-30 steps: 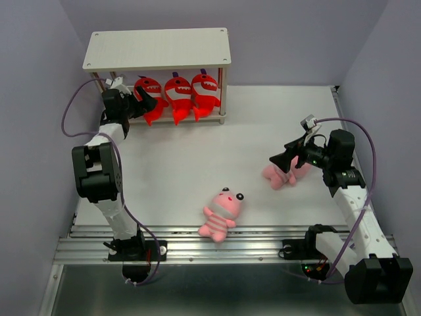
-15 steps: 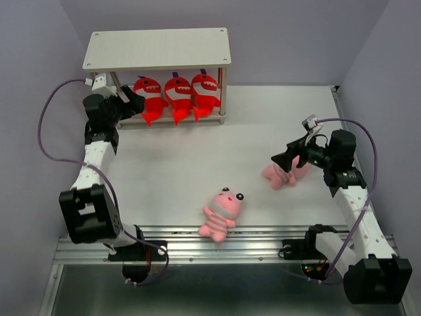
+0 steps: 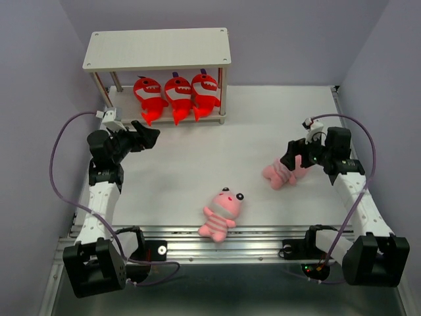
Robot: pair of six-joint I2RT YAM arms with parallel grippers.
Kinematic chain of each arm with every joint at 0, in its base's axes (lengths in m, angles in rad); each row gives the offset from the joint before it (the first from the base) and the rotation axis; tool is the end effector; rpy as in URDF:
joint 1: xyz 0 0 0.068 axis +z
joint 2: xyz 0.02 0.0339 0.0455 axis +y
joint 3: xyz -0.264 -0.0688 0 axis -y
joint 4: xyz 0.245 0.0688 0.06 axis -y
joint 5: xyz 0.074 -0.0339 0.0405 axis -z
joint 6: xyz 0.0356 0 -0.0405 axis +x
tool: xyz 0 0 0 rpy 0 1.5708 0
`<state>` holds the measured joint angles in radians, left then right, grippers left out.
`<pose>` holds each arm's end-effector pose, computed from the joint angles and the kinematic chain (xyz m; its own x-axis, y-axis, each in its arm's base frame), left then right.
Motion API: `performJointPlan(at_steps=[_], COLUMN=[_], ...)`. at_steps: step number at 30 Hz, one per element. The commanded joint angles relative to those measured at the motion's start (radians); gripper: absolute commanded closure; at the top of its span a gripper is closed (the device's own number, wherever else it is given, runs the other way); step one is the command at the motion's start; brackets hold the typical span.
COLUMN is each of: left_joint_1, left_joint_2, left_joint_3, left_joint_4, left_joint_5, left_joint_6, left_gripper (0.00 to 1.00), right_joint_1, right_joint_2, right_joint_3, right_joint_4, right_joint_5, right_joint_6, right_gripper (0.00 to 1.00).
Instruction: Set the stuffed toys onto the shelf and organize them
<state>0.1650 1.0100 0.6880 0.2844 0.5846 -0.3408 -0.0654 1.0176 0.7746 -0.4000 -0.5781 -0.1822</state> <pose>0.2346 0.0192 0.3125 -0.1710 -0.3110 -0.9349 0.3712 0.8586 -0.3536 0.2174 0.0053 0.2752 -0.5193 -0.1181 -0.8464 -0.4837 0.8571 0.1772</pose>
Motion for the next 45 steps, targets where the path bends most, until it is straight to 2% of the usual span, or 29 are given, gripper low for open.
performJointPlan(at_steps=[1,5,8,11,13,16,17,18,19,22,25,27,30,31,35,38,45], left_joint_1=[-0.038,-0.134,-0.198,-0.245,-0.248,-0.248,-0.248,-0.248,-0.248,-0.252,-0.303,-0.352,-0.494,-0.581,-0.790,-0.916,-1.084], left_joint_2=[-0.085,-0.145,-0.174,-0.175,-0.168,-0.145,-0.136,-0.133,-0.131,-0.120,-0.091,-0.057,-0.019,-0.002,0.085,0.181,0.377], left_joint_3=[-0.037,-0.059,-0.058,-0.061,-0.059,-0.054,-0.054,-0.053,-0.054,-0.076,-0.085,-0.088,-0.102,-0.116,-0.091,-0.024,0.117], left_joint_4=[0.016,-0.037,-0.062,-0.067,-0.062,-0.063,-0.065,-0.064,-0.056,0.004,0.051,0.065,0.172,0.208,0.352,0.381,0.436], left_joint_5=[0.113,0.126,0.118,0.135,0.172,0.187,0.188,0.193,0.198,0.243,0.270,0.262,0.190,0.166,0.057,-0.009,-0.098], left_joint_6=[0.016,0.069,0.091,0.098,0.100,0.095,0.092,0.089,0.086,0.042,-0.015,-0.049,-0.174,-0.208,-0.345,-0.391,-0.449], left_gripper=[0.01,0.02,0.02,0.02,0.02,0.01,0.01,0.01,0.01,0.01,0.03,0.04,0.05,0.05,0.05,0.04,0.03], right_joint_1=[-0.007,-0.016,-0.016,-0.016,-0.016,-0.016,-0.016,-0.016,-0.016,-0.016,-0.016,-0.016,-0.016,-0.016,-0.016,-0.016,-0.016], right_joint_2=[0.038,0.134,0.196,0.301,0.370,0.421,0.444,0.452,0.457,0.429,0.342,0.280,0.109,0.075,-0.077,-0.137,-0.192], right_joint_3=[0.112,0.175,0.193,0.222,0.232,0.221,0.218,0.210,0.206,0.183,0.169,0.158,0.129,0.120,0.048,0.014,0.006], right_joint_4=[-0.134,-0.183,-0.177,-0.175,-0.172,-0.158,-0.152,-0.152,-0.152,-0.152,-0.161,-0.169,-0.168,-0.171,-0.131,-0.082,-0.059], right_joint_5=[0.177,0.286,0.307,0.299,0.284,0.264,0.262,0.258,0.253,0.209,0.123,0.031,-0.141,-0.240,-0.434,-0.491,-0.511], right_joint_6=[-0.074,-0.109,-0.122,-0.143,-0.160,-0.177,-0.183,-0.194,-0.200,-0.229,-0.270,-0.312,-0.378,-0.419,-0.458,-0.397,-0.301], right_gripper=[0.00,0.00,0.02,0.11,0.21,0.30,0.41,0.56,0.64,0.81,0.90,0.93,0.96,0.98,0.99,0.99,0.99])
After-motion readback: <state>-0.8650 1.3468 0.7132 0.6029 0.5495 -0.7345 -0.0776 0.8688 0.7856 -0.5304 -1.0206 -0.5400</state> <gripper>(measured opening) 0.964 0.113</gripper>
